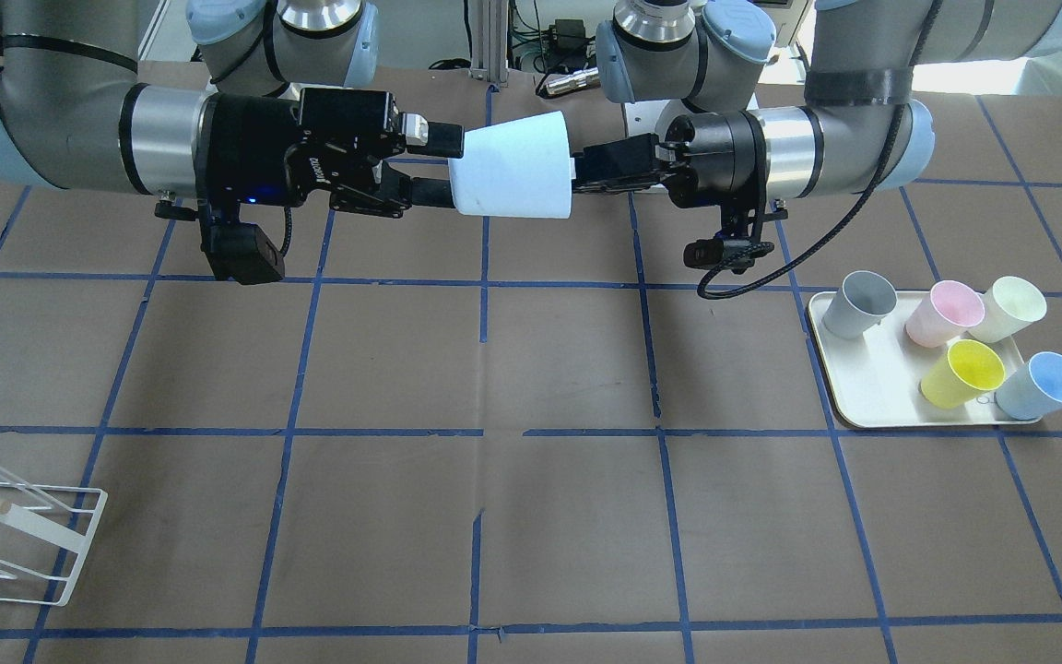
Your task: Transfer IKEA cup to right arm and place on rack
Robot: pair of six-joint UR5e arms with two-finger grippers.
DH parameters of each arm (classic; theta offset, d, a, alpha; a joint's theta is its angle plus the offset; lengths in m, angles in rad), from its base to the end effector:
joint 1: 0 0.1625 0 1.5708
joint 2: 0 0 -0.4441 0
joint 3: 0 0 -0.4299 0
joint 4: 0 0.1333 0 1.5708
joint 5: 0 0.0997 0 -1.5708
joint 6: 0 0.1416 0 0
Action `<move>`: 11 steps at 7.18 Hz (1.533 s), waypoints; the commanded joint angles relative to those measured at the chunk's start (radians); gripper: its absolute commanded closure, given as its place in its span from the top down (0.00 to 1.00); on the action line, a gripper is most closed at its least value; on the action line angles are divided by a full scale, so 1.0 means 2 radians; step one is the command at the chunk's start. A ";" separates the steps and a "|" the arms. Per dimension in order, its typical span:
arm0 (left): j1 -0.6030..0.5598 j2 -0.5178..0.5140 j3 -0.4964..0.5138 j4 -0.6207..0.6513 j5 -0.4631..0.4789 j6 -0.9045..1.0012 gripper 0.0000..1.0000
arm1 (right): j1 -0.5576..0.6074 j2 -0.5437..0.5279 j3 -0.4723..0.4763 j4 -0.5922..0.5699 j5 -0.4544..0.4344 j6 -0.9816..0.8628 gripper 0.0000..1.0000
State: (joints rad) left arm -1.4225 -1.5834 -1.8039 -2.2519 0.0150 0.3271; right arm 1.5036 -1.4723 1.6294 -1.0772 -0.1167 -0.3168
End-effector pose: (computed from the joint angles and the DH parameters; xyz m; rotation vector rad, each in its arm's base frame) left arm -0.2008 -0.5161 0.4210 0.5726 -1.4848 -0.3622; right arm 0.2372 -0.5548 0.4637 0.2772 1.6468 0.2581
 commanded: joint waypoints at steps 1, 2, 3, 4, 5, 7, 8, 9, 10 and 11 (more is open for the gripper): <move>-0.009 -0.002 0.000 0.000 -0.012 0.001 0.00 | 0.004 0.006 0.000 -0.004 0.000 0.002 1.00; -0.009 -0.001 -0.001 0.000 -0.012 0.001 0.00 | 0.004 0.007 -0.001 -0.007 0.001 0.006 0.98; -0.009 0.002 -0.001 0.000 -0.012 0.001 0.00 | 0.004 0.007 -0.005 -0.007 0.002 0.008 0.97; -0.009 0.002 -0.001 0.000 -0.012 0.001 0.00 | 0.004 0.006 -0.005 -0.007 0.008 0.016 0.97; -0.008 0.002 -0.001 0.000 -0.012 0.001 0.00 | 0.004 0.004 -0.005 -0.007 0.008 0.016 0.97; -0.009 0.003 -0.001 0.000 -0.012 0.000 0.00 | 0.004 0.001 -0.005 -0.007 0.008 0.016 0.95; -0.009 0.005 -0.001 0.000 -0.013 0.000 0.00 | 0.004 0.001 -0.005 -0.006 0.008 0.016 0.92; -0.008 0.005 -0.001 0.000 -0.013 0.000 0.00 | 0.004 0.001 -0.005 -0.007 0.008 0.016 0.80; -0.008 0.006 0.000 0.000 -0.013 0.000 0.00 | 0.004 0.001 -0.005 -0.007 0.008 0.016 0.71; -0.008 0.007 0.000 0.000 -0.013 -0.001 0.00 | 0.004 0.001 -0.005 -0.007 0.008 0.016 0.66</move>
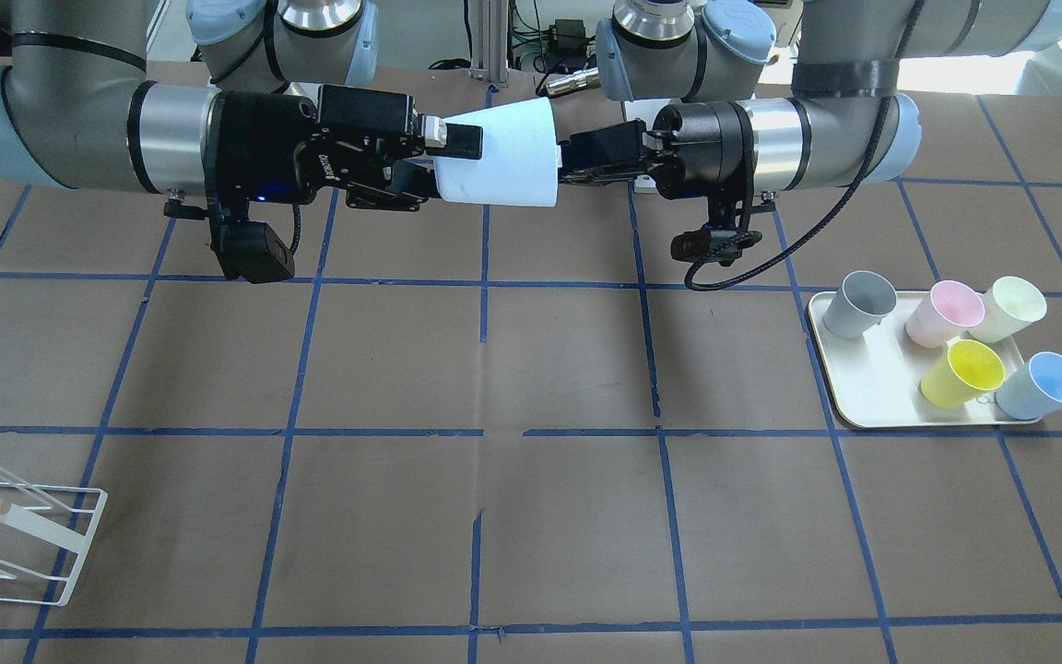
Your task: Transfer IKEA cup to right arm and place on rack
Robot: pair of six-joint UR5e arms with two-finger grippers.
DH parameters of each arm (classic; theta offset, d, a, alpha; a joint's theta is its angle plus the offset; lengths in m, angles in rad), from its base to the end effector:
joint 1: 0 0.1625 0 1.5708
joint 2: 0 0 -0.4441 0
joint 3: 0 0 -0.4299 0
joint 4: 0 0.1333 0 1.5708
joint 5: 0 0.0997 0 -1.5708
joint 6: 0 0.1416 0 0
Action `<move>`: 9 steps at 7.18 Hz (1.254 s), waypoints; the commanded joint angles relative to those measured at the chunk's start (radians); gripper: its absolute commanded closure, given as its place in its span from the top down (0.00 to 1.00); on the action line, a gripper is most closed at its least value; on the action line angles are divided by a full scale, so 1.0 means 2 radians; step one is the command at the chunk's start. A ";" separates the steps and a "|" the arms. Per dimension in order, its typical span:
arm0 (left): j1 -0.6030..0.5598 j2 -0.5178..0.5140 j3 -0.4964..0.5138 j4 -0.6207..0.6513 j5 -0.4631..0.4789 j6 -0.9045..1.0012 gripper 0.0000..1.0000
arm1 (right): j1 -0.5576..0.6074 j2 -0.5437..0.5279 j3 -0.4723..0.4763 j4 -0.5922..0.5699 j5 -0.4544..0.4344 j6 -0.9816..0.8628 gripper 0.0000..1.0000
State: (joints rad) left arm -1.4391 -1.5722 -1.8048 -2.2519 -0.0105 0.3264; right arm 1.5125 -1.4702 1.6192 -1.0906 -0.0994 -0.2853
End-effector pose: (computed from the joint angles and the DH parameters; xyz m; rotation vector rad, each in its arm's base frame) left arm -0.2094 -0.5125 0.4281 0.5624 -1.4715 -0.3538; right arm 0.2422 -0.5571 0.4705 0.2853 1.6330 0.2637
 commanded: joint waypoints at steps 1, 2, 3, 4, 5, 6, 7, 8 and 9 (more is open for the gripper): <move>0.000 0.002 0.000 0.000 0.001 0.000 0.00 | 0.000 -0.001 0.000 0.001 0.008 0.001 0.59; 0.000 0.003 0.000 0.000 0.000 -0.002 0.00 | 0.000 -0.001 -0.001 0.000 0.009 0.001 0.53; 0.000 0.003 0.000 0.000 0.001 -0.004 0.00 | 0.000 -0.001 -0.001 0.000 0.010 0.001 0.50; 0.002 0.004 0.000 -0.001 -0.001 -0.010 0.58 | -0.001 -0.001 -0.002 0.000 0.010 0.001 0.48; 0.004 0.005 0.000 -0.005 0.002 -0.011 0.89 | -0.001 -0.001 -0.002 0.000 0.017 0.002 0.48; 0.007 0.005 0.002 -0.005 0.007 -0.014 1.00 | -0.001 -0.001 -0.003 0.000 0.020 0.005 0.47; 0.011 0.006 0.008 0.000 0.008 -0.039 1.00 | -0.001 -0.001 -0.004 0.000 0.020 0.005 0.46; 0.013 0.008 0.010 0.003 0.008 -0.057 1.00 | -0.001 0.000 -0.004 -0.001 0.020 0.005 0.45; 0.021 0.007 0.013 0.008 0.011 -0.059 1.00 | -0.002 0.000 -0.008 -0.001 0.014 0.008 0.44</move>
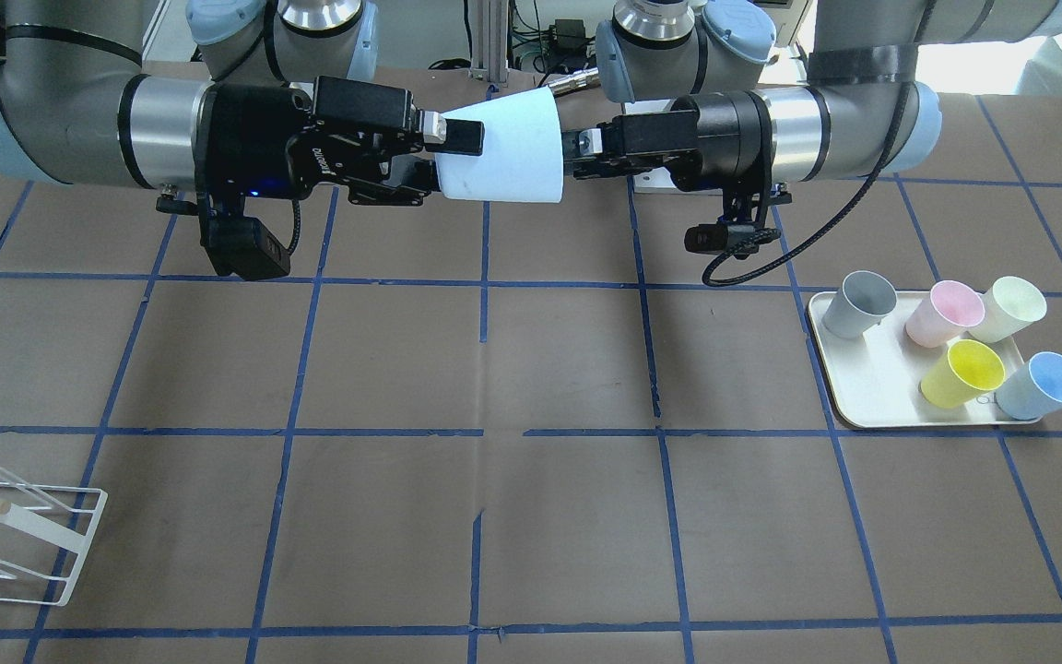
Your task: Transfer IKEA cup to right arm and place on rack
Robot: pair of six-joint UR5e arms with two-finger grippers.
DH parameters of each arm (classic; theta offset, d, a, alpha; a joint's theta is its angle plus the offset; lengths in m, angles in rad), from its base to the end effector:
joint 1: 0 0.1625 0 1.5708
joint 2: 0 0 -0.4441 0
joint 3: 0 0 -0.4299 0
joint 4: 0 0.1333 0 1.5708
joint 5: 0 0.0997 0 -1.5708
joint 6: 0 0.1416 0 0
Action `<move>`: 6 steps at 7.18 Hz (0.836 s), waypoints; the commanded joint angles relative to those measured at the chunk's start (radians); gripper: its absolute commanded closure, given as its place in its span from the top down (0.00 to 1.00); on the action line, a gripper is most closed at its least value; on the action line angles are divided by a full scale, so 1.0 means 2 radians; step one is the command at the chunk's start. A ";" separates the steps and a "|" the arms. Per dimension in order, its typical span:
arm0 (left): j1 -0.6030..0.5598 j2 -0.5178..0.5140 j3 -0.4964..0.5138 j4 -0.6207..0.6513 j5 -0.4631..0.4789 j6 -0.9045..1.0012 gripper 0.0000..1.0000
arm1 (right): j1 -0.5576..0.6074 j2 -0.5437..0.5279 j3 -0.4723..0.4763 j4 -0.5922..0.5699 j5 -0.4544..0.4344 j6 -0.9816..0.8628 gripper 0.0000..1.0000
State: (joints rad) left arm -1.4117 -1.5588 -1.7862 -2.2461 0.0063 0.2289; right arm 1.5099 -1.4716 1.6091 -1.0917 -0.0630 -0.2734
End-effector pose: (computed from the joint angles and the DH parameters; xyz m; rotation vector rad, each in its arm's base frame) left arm -0.1956 -0.5162 0.4424 0.6214 -1.4615 -0.3879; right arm 0.2409 -0.5617 0.4806 0.2983 1.6002 0.2461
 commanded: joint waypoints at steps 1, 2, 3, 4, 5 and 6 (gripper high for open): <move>0.036 0.001 0.015 0.007 0.057 -0.017 1.00 | -0.003 0.001 -0.011 -0.001 -0.007 0.012 0.43; 0.063 0.004 0.029 0.015 0.118 -0.034 1.00 | -0.004 0.002 -0.016 -0.003 -0.008 0.022 0.43; 0.070 0.006 0.044 0.042 0.183 -0.038 1.00 | -0.004 0.002 -0.018 -0.021 -0.040 0.033 0.43; 0.070 0.006 0.049 0.094 0.295 -0.048 1.00 | -0.003 0.002 -0.017 -0.053 -0.073 0.060 0.43; 0.070 0.010 0.048 0.167 0.402 -0.085 1.00 | -0.003 0.004 -0.017 -0.107 -0.133 0.093 0.43; 0.067 0.018 0.046 0.225 0.516 -0.106 1.00 | -0.001 0.005 -0.017 -0.162 -0.176 0.132 0.43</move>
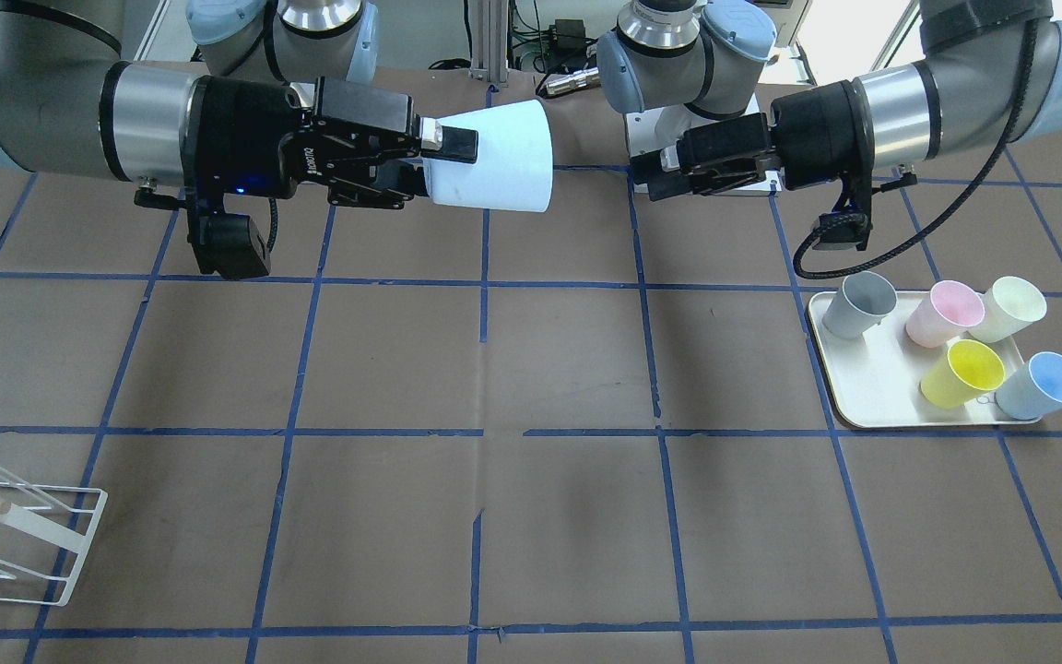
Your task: Transfer IKEA cup to right arm and place on rack
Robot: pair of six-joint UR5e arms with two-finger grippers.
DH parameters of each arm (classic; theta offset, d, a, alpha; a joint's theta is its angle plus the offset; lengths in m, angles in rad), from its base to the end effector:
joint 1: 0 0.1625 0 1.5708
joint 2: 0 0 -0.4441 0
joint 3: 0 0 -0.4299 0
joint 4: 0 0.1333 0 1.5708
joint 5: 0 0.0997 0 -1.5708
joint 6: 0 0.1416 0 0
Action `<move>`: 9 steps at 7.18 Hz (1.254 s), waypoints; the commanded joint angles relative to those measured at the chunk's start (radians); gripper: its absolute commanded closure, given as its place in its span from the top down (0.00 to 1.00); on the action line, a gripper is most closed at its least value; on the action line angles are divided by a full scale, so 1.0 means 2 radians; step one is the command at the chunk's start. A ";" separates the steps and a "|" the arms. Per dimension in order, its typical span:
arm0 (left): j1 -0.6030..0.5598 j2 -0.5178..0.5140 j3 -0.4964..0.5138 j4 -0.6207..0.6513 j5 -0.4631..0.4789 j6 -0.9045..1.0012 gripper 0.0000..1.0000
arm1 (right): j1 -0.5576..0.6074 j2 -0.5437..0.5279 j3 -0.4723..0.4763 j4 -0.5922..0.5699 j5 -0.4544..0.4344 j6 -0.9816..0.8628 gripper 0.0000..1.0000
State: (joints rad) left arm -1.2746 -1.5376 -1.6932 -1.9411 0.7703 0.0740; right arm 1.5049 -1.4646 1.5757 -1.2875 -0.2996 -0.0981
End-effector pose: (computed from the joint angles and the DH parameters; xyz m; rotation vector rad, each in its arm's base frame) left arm -0.0907 -0.5077 0.4355 0.4721 -2.2178 -0.3430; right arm 0.2318 -0.5668 0.4795 0.2408 1.8387 0.2545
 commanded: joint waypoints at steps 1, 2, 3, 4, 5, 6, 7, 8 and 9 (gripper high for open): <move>-0.005 0.016 0.001 0.095 0.213 -0.029 1.00 | 0.001 0.001 0.000 -0.094 -0.105 0.059 0.43; -0.006 0.029 0.000 0.128 0.302 -0.022 1.00 | 0.002 0.001 0.000 -0.107 -0.173 0.059 0.43; -0.020 0.044 -0.001 0.143 0.366 -0.021 1.00 | -0.002 0.000 -0.001 -0.109 -0.236 0.059 0.43; -0.046 0.051 -0.001 0.167 0.404 -0.023 1.00 | -0.005 0.000 -0.001 -0.131 -0.299 0.059 0.40; -0.077 0.051 -0.008 0.187 0.436 -0.028 1.00 | -0.008 0.001 -0.001 -0.158 -0.370 0.059 0.32; -0.105 0.055 -0.009 0.187 0.438 -0.029 1.00 | -0.012 0.001 -0.001 -0.190 -0.438 0.059 0.26; -0.120 0.062 -0.009 0.183 0.434 -0.027 1.00 | -0.021 0.002 -0.001 -0.212 -0.532 0.055 0.23; -0.120 0.070 -0.012 0.175 0.431 -0.022 1.00 | -0.034 0.003 -0.001 -0.221 -0.609 0.055 0.15; -0.121 0.074 -0.018 0.172 0.407 -0.021 1.00 | -0.051 0.005 -0.001 -0.278 -0.676 0.048 0.15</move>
State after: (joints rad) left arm -1.5079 -1.4034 -1.7180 -1.5873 1.6229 0.0272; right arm 1.4413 -1.4588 1.5739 -1.7380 -1.4615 0.0100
